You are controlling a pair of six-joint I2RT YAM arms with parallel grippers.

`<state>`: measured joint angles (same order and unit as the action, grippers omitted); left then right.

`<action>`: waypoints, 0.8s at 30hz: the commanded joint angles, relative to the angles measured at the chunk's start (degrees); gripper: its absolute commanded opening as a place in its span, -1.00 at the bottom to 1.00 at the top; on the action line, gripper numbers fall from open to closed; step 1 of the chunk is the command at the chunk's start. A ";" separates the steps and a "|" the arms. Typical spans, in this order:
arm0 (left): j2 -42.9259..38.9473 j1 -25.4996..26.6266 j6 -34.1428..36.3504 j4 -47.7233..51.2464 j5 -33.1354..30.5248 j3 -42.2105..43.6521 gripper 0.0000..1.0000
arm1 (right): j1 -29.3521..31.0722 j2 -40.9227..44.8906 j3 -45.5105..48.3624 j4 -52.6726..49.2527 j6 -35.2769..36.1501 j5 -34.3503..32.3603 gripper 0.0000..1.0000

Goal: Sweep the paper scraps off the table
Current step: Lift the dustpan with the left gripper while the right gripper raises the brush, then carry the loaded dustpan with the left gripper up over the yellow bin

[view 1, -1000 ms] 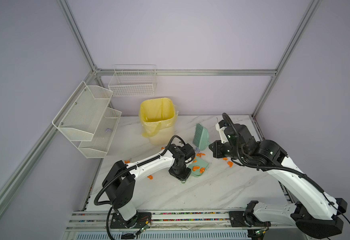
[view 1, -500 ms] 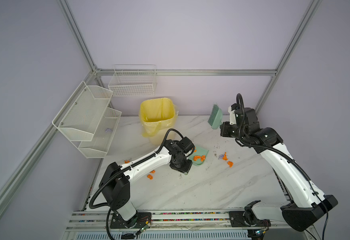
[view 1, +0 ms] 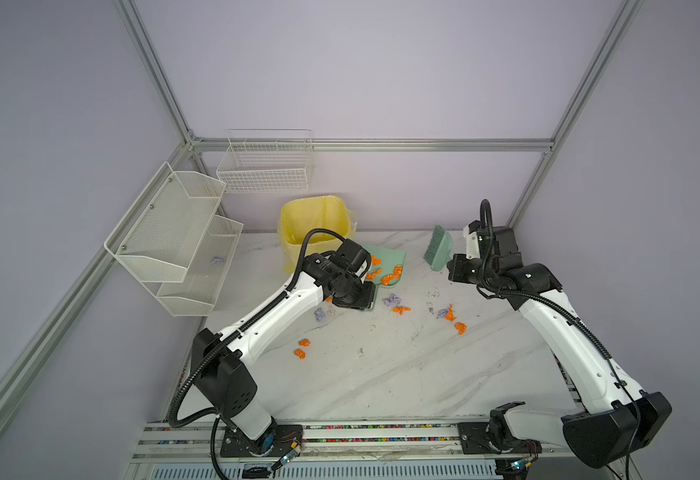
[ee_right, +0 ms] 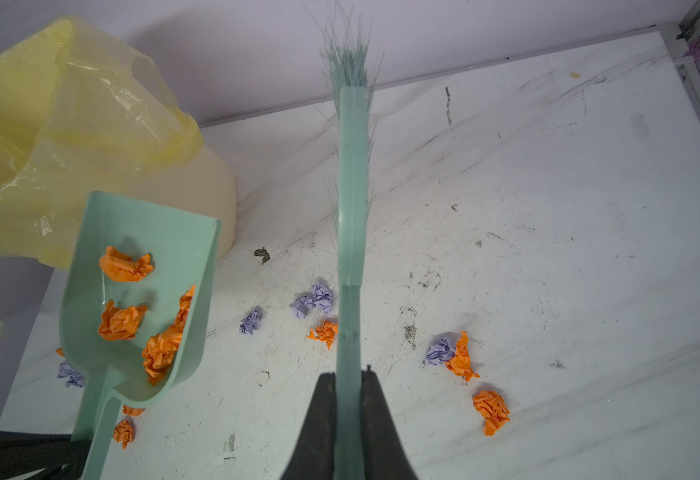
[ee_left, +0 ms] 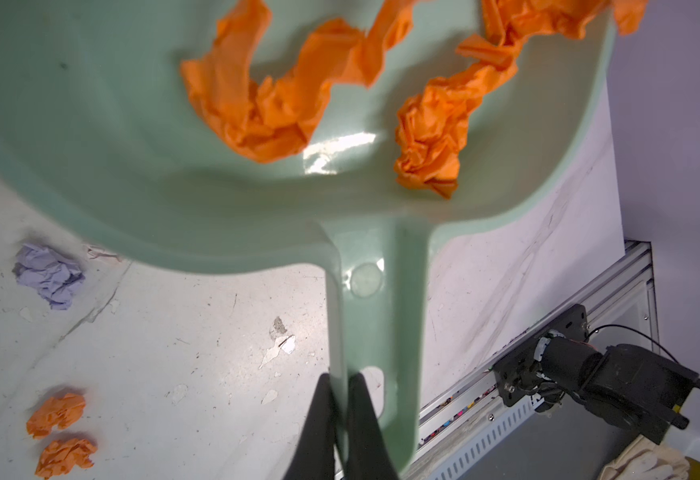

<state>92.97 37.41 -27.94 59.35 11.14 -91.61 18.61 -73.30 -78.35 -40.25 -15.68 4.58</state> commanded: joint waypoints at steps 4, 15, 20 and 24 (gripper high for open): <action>-1.29 -0.58 -1.94 -0.29 3.52 -4.84 -1.00 | -0.55 1.08 0.41 3.39 1.38 2.27 -1.00; -1.90 -2.33 -4.75 0.32 6.44 -9.81 -1.00 | -0.62 1.46 0.60 5.65 0.48 1.05 -1.00; -2.87 -4.35 -6.05 0.15 8.10 -10.27 -1.00 | -0.59 1.23 0.55 6.18 0.30 1.22 -1.00; -4.21 -5.80 -7.54 -1.10 10.64 -10.47 -1.00 | -0.60 0.79 0.44 6.42 0.37 1.48 -1.00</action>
<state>92.33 32.53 -33.71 60.01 18.52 -96.31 18.31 -73.08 -77.45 -36.51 -15.18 6.39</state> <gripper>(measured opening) 0.049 0.102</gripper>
